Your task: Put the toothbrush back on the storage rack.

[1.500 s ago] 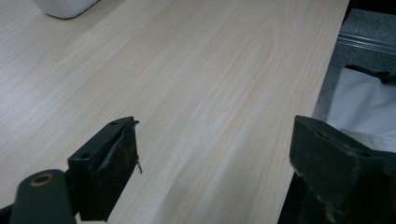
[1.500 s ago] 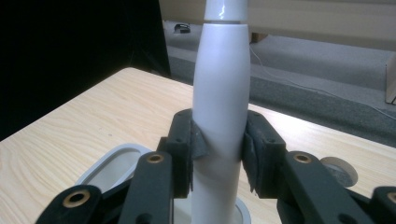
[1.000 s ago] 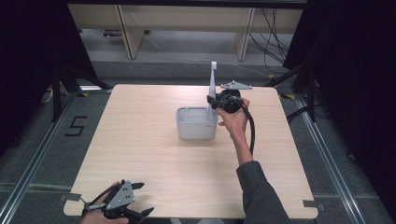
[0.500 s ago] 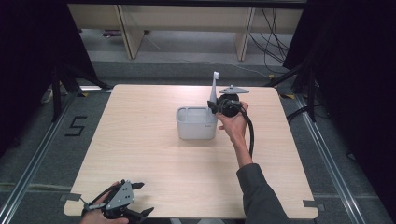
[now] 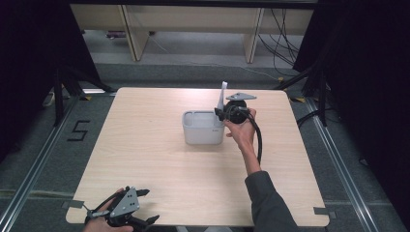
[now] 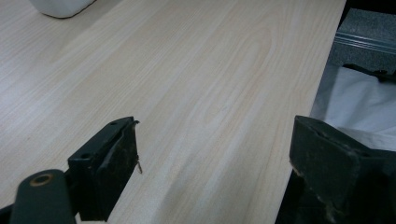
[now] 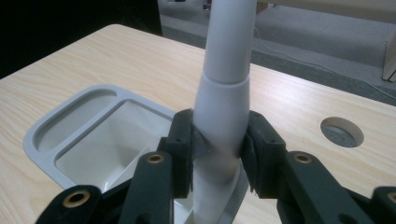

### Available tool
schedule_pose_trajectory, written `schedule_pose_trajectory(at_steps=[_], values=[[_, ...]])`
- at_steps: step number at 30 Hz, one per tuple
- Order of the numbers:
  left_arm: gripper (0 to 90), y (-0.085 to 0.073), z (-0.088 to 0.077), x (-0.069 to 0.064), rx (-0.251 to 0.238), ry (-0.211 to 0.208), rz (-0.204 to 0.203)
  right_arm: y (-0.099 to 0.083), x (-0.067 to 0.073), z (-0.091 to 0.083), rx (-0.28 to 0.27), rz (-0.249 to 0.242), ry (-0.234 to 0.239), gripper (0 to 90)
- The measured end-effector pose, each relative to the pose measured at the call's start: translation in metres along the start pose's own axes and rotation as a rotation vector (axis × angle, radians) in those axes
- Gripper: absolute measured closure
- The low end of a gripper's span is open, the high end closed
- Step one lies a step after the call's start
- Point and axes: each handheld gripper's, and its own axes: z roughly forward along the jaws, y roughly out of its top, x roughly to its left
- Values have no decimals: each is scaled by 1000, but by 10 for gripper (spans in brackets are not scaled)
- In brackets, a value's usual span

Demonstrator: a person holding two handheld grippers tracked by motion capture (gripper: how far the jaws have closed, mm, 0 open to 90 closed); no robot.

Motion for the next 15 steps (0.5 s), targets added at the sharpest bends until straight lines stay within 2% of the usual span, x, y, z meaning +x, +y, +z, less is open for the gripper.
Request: schedule_pose_trajectory(at_steps=[1, 2, 3, 5, 6, 7, 8, 10, 11, 13, 15], values=[[148, 0, 0, 0, 0, 0, -1, 0, -2, 1, 1, -30, 11, 665], [148, 0, -2, 2, 26, 8, 29, -1, -1, 1, 6, 2, 4, 665], [148, 0, -2, 2, 28, 9, 31, -1, -2, 1, 9, -8, 10, 666], [148, 0, -2, 2, 23, 5, 30, -2, -2, 1, 11, -11, -3, 666], [148, 0, 0, 0, -5, -3, -1, -2, -3, 0, 18, -15, -5, 666], [148, 0, 0, 0, -4, -4, -2, -2, -3, 0, 23, -11, -7, 666], [148, 0, -1, 2, 18, 2, 22, -3, -1, 1, 17, -5, -3, 666], [148, 0, 0, 1, 12, 10, 24, -3, -1, 1, 31, -15, -10, 666], [148, 0, 0, 1, 13, 10, 25, -3, 0, 2, 16, -29, -17, 666], [148, 0, -1, 2, 24, 3, 29, -3, 0, 2, 29, -24, -6, 668], [148, 0, -1, 2, 24, 3, 30, -3, 0, 2, 18, -43, -13, 670]])
